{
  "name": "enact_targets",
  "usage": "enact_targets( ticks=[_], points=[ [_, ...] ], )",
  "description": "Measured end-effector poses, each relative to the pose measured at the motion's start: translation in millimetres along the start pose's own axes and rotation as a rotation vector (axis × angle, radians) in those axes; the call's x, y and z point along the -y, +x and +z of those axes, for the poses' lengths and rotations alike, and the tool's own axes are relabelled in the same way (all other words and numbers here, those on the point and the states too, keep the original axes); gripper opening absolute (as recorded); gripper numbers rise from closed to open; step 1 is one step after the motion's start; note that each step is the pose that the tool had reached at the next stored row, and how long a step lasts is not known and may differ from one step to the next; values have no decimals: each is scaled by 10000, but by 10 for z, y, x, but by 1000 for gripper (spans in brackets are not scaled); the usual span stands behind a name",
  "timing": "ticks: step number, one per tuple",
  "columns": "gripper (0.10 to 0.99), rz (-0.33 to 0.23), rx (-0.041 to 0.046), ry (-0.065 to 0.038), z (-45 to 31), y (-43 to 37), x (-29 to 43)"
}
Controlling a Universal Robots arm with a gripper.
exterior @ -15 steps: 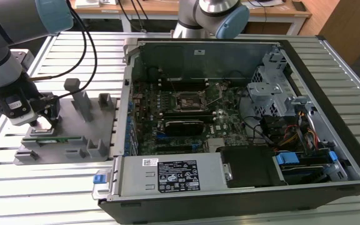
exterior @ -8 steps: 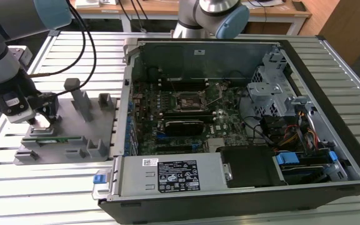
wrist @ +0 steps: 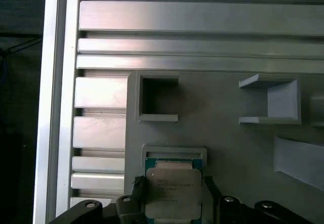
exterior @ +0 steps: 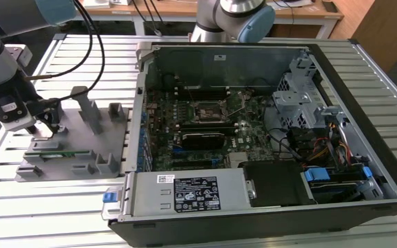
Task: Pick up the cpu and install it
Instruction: 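Pick up the cpu and move it towards the insertion slot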
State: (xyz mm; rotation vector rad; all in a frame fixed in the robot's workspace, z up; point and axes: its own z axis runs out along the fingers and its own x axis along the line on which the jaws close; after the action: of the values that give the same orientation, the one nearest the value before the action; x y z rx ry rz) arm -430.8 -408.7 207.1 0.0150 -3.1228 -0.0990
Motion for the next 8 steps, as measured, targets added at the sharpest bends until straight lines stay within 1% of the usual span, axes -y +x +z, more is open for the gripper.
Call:
enact_targets(
  ticks=[3, 8],
  points=[
    [533, 1, 0, -3, -3, 0, -1],
    [533, 1, -2, -2, -69, 2, -5]
  ],
)
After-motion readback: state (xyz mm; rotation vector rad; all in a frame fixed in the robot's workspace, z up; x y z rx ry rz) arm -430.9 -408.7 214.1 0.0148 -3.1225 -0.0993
